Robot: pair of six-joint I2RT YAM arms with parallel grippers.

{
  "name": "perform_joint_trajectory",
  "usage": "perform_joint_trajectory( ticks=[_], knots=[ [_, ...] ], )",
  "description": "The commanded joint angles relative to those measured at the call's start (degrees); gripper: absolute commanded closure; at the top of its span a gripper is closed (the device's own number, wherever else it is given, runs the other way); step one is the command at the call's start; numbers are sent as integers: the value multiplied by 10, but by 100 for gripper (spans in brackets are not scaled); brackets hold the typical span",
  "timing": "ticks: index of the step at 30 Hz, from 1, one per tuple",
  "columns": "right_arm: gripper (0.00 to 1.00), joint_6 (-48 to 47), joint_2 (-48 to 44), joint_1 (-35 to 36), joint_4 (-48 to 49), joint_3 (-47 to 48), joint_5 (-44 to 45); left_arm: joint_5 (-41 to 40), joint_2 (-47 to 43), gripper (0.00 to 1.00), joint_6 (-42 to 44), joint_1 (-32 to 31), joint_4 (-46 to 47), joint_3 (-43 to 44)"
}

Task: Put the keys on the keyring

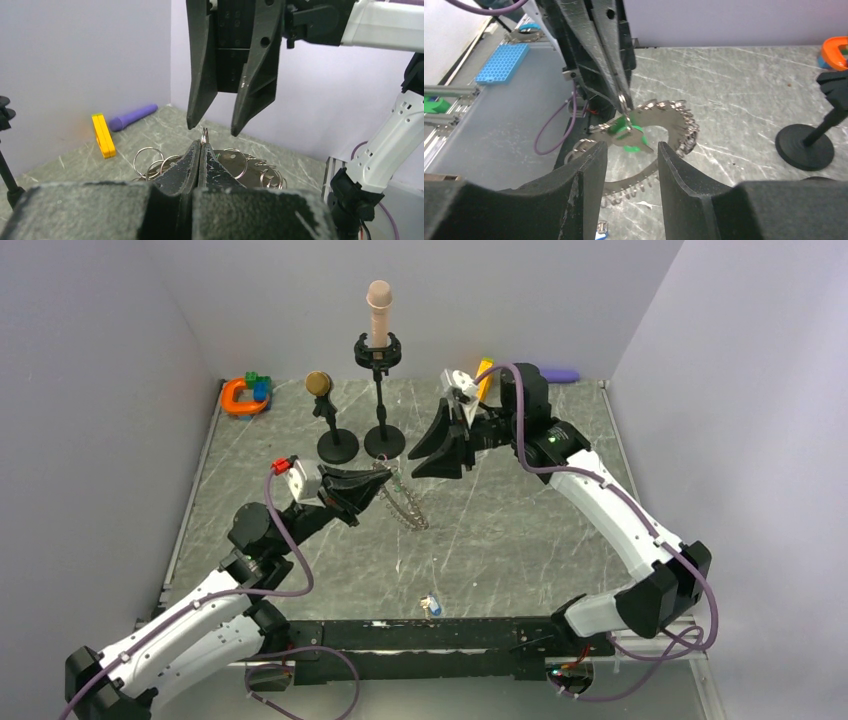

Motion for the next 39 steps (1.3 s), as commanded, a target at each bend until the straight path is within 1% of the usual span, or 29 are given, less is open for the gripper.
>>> perform_joint_trajectory(
  ticks=[1, 5, 10, 12, 17, 24, 27, 28, 34, 39],
  knots=[
    [54, 66, 11, -21, 86, 12, -4, 3, 3, 100, -12, 9, 101, -1],
    [55, 102, 20, -27, 115, 14, -13, 19, 9, 100, -26, 18, 123, -5],
    [59, 187, 26, -25, 212, -4, -34, 37, 19, 100, -41, 28, 139, -5],
    [61, 206, 29, -20, 231, -8, -37, 42, 23, 100, -46, 31, 148, -6],
    [64, 202, 31, -9, 223, -9, -45, 44, 30, 100, -54, 35, 165, -6],
    [64, 189, 37, -4, 203, -5, -42, 51, 43, 100, -65, 39, 183, -5],
    [68, 187, 39, -3, 199, -5, -44, 53, 47, 100, -67, 41, 186, -4],
    [70, 188, 40, -3, 199, -5, -45, 54, 47, 100, -68, 41, 187, -4],
    [89, 180, 40, -2, 191, -5, -50, 54, 48, 100, -71, 43, 193, -5],
    [98, 151, 38, 1, 166, -2, -48, 50, 49, 100, -76, 47, 201, -7]
  ],
)
